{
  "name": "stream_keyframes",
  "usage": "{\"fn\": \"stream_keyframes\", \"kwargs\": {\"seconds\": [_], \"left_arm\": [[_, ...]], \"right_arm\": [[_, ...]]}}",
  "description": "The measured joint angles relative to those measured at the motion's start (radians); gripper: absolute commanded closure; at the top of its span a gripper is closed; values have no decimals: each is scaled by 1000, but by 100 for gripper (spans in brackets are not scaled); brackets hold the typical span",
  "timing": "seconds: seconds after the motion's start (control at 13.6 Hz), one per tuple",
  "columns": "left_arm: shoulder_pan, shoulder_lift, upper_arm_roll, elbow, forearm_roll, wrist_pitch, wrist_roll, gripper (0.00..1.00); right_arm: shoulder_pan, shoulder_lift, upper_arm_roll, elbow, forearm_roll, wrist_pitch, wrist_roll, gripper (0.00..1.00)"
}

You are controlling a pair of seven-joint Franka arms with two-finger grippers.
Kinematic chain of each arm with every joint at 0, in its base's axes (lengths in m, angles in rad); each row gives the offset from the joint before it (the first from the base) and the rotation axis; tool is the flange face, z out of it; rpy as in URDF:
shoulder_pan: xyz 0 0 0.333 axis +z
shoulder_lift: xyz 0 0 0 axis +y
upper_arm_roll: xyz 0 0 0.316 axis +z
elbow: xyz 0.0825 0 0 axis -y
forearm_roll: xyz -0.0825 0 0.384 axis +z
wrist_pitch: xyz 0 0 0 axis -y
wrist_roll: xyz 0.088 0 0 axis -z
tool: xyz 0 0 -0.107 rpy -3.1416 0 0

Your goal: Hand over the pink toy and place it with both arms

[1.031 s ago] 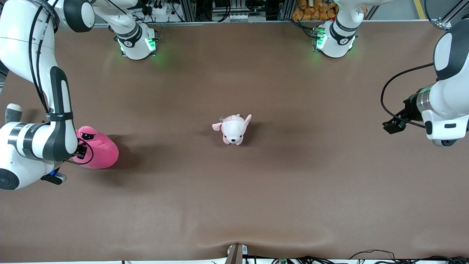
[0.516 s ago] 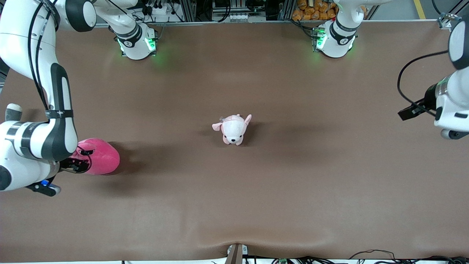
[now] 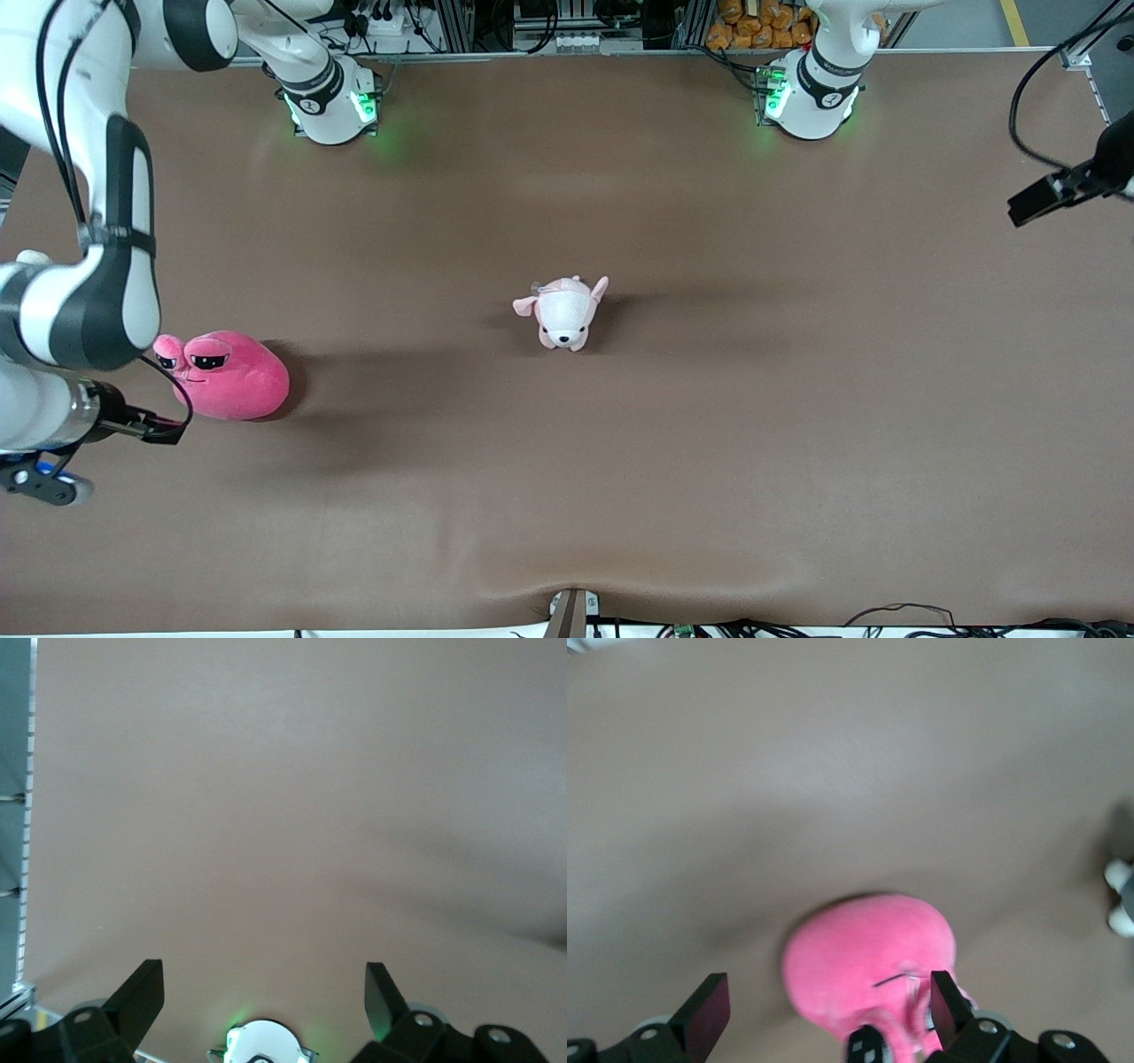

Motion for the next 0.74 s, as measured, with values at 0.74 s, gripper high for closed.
{"fn": "stream_keyframes", "kwargs": {"seconds": [0.74], "left_arm": [[-16, -295, -12, -333, -116, 142, 50, 0]], "right_arm": [[36, -406, 43, 32, 64, -389, -133, 0]]}}
